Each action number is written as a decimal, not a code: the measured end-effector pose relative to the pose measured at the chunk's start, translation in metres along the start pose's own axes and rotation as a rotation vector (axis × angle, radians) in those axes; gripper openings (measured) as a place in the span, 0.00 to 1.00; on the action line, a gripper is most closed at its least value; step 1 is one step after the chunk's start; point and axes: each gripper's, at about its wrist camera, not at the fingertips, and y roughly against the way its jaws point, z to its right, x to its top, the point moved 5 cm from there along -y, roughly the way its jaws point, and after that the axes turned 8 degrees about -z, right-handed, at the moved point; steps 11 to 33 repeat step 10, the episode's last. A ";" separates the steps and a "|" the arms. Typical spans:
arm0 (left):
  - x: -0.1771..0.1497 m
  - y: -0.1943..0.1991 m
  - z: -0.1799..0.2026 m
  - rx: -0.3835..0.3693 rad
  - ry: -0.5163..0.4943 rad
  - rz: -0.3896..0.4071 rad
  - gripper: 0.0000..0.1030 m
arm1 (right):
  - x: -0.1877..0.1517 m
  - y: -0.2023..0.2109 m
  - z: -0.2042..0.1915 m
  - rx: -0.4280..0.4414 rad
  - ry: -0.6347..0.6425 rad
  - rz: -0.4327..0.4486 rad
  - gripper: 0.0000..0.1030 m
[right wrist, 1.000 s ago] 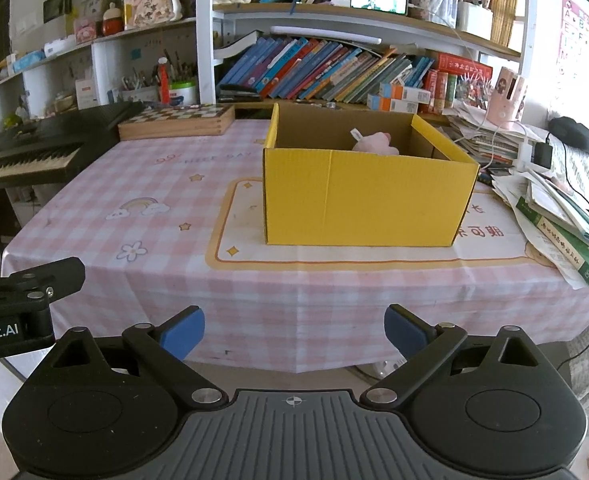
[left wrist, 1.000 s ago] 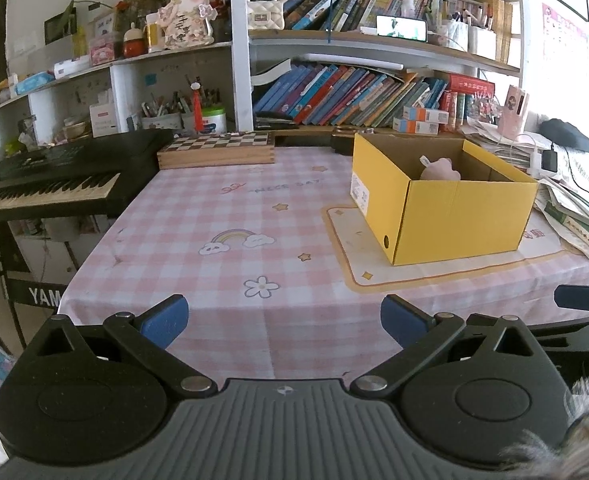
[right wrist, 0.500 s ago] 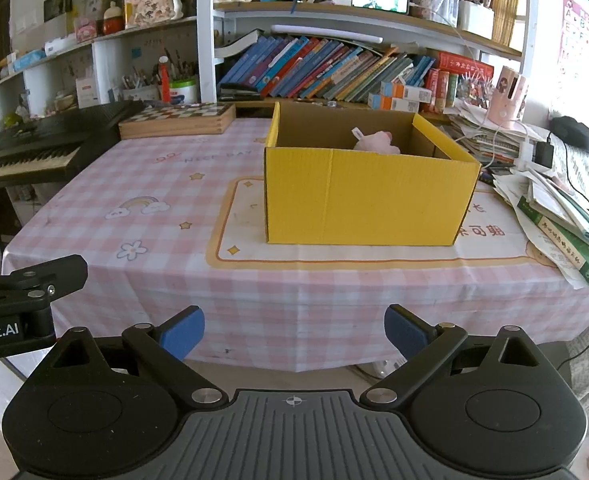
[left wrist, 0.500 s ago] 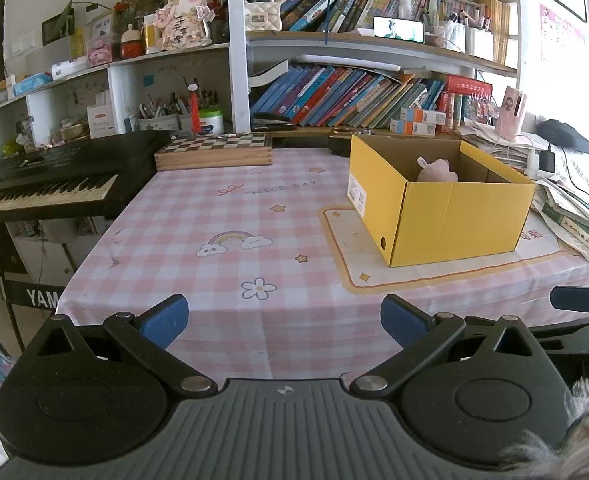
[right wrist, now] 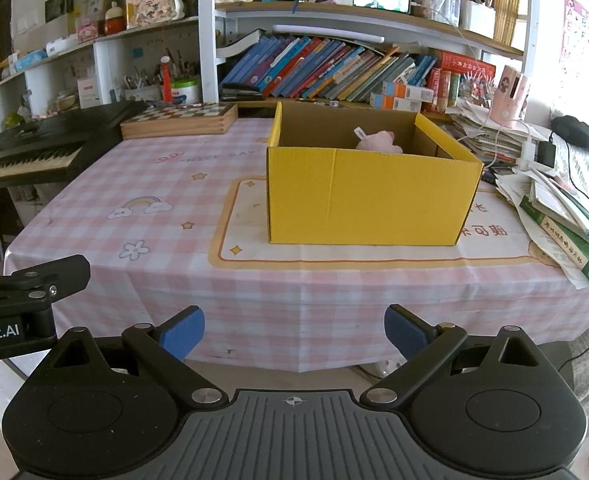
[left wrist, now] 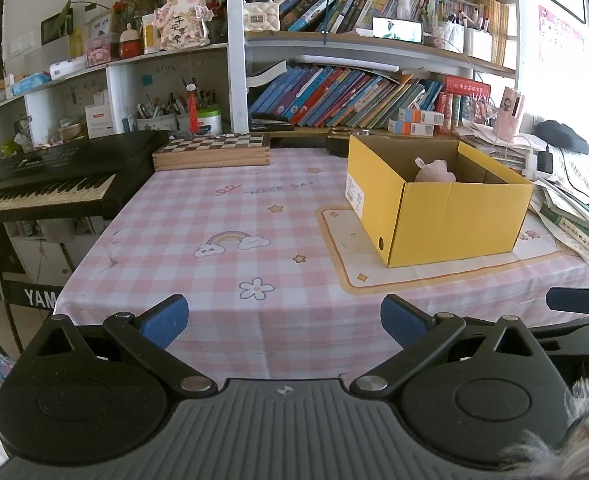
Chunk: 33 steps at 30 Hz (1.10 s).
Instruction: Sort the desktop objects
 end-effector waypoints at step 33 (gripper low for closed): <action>0.004 -0.003 0.007 -0.002 -0.001 -0.002 1.00 | 0.000 -0.003 -0.003 0.003 -0.001 -0.009 0.96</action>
